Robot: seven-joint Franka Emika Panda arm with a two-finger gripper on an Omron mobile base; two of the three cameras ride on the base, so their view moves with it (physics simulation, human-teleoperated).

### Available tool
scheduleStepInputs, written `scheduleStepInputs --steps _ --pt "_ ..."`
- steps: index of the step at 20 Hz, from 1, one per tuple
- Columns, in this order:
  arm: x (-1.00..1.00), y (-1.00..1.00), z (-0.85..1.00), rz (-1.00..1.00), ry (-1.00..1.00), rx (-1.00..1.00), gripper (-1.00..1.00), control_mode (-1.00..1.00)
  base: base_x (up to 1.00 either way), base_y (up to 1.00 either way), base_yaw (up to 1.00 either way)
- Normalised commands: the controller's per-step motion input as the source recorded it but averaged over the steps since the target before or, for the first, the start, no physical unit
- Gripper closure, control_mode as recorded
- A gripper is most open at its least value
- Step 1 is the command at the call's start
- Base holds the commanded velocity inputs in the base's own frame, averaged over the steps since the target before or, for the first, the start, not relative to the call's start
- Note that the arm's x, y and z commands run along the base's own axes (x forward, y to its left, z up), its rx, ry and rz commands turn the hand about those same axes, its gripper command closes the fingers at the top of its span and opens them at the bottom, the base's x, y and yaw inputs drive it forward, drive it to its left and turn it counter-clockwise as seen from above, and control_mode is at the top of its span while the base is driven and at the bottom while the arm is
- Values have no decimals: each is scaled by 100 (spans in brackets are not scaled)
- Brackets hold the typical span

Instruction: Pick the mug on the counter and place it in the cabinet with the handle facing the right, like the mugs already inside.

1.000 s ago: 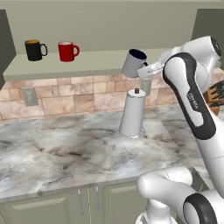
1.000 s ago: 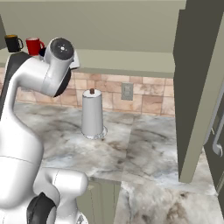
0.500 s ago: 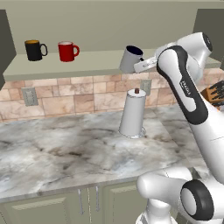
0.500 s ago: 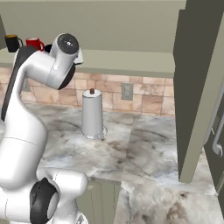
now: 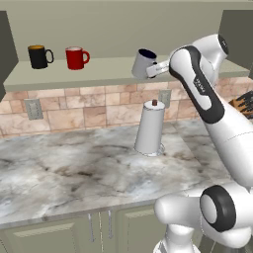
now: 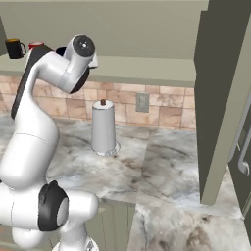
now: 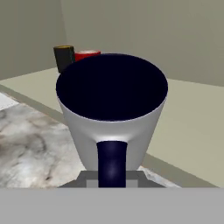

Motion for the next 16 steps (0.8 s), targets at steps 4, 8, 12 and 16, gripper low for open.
scheduleStepInputs --steps 4,8,12,16 --pt "43 0 0 0 2 0 100 -100 0 0 0" --pt "41 0 0 1 1 0 100 -100 0 0 0" --pt "40 0 0 1 2 0 100 -100 0 0 0" --pt "43 0 0 1 3 0 100 -100 0 0 0"
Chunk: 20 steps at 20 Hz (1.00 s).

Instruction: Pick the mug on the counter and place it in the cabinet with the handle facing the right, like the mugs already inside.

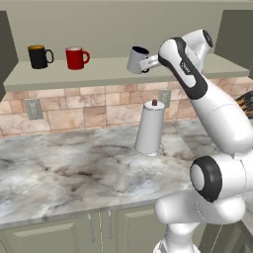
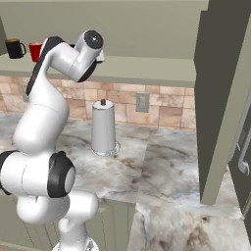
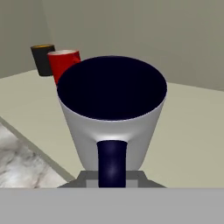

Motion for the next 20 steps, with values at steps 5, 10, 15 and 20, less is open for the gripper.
scheduleStepInputs --steps 5,10,15,20 --pt "43 0 0 1 2 0 100 -100 0 0 0" --pt "39 0 0 2 2 0 100 -100 0 0 0" --pt "30 0 0 9 1 0 100 -100 0 0 0" --pt "21 0 0 15 0 0 100 -100 0 0 0"
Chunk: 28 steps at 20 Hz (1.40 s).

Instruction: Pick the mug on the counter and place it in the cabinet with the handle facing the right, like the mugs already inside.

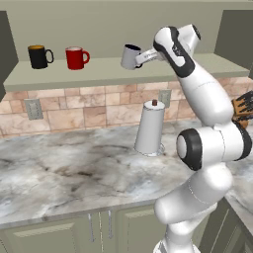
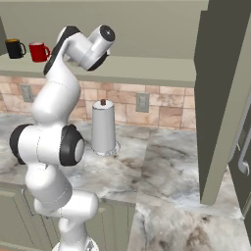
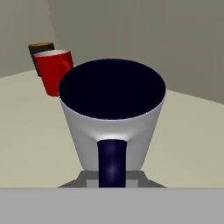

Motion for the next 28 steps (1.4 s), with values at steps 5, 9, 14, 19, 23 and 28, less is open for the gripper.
scheduleStepInputs --steps 5,9,14,19,23,28 --pt "14 0 0 14 0 -1 100 -100 0 0 0" --pt "5 11 0 9 0 -3 100 -100 0 0 0" --pt "10 21 0 6 1 -4 100 -100 0 0 0" --pt "17 27 0 4 3 -6 -100 -100 0 0 0" --pt "5 11 0 0 1 -6 -100 -100 0 0 0" --pt "-3 0 0 0 0 -5 -100 -100 0 0 0"
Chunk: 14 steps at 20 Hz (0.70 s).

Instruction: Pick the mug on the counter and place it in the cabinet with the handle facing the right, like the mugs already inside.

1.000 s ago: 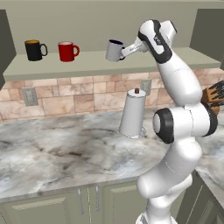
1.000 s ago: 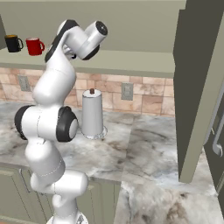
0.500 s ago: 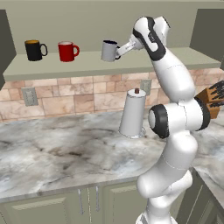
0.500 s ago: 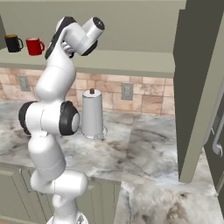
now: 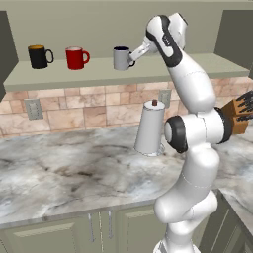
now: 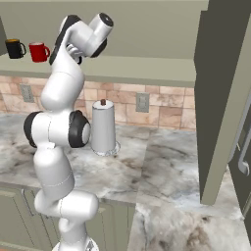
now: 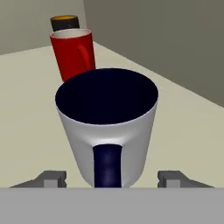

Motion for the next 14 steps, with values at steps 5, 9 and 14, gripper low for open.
scheduleStepInputs --steps 5,9,14 --pt "-7 -5 -5 0 0 -4 -100 -100 0 0 0" --pt "-4 -20 -26 0 0 0 -100 -100 0 0 0" --pt "-4 -30 -38 0 0 0 -100 -100 0 0 0"
